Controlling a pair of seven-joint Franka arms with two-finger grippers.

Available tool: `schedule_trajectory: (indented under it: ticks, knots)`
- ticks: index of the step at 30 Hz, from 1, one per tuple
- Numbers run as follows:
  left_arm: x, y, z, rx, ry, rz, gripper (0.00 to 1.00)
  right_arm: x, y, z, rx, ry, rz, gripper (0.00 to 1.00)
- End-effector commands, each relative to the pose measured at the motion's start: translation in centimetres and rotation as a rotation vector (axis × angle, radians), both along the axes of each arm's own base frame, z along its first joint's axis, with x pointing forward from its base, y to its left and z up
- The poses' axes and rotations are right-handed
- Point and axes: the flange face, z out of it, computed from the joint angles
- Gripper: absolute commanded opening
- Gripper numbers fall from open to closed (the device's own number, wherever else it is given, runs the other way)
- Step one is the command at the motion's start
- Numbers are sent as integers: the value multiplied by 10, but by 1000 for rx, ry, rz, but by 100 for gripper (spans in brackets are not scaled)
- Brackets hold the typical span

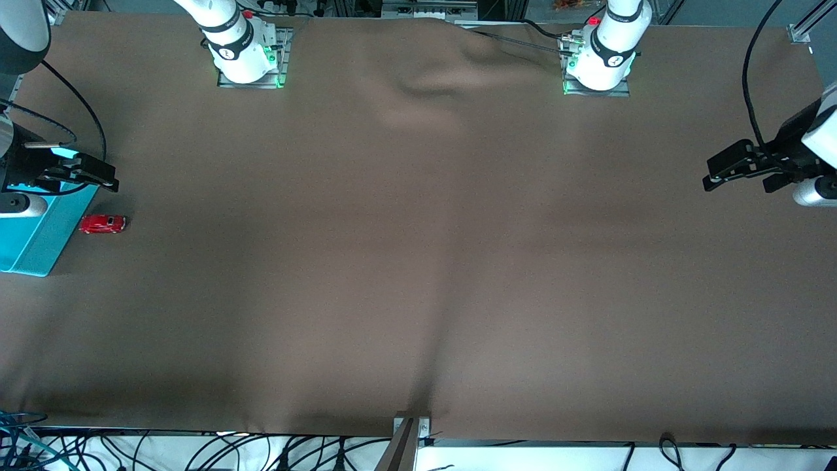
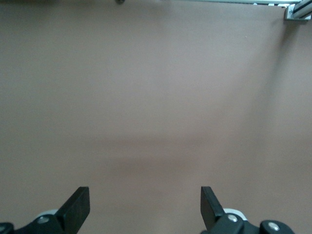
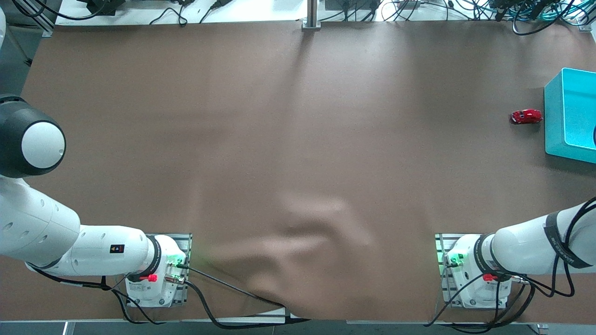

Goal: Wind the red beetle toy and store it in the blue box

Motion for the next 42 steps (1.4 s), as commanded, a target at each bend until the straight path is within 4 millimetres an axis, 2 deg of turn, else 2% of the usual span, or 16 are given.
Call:
schedule_trajectory:
  ticks: [1,4,10,14,18,25,31,34,40,42]
  knots:
    - [-14,-6,13,40,8,-2,100,2,-11,-4,15,16,-27,100]
    - [-15,-2,12,32,15,5,100,5,-20,-15,13,36,-41,100]
    - [-22,2,14,29,27,12,100,6,-23,-17,8,28,-57,100]
    - [-22,3,14,29,26,14,100,5,-28,-26,13,41,-70,100]
    - [-26,2,17,30,30,12,100,7,-31,-34,6,42,-175,100]
    - [-34,-1,23,33,35,6,100,8,-35,-72,-16,30,-335,100]
    - [-37,-2,24,31,35,5,100,9,-52,-88,-34,-1,-479,100]
    - [-34,-4,21,16,37,3,100,7,-57,-99,-44,0,-491,100]
    - [-28,-5,15,15,44,1,100,2,-79,-128,-70,-5,-571,100]
    - [-29,-6,15,15,44,0,100,-1,-80,-140,-78,-6,-602,100]
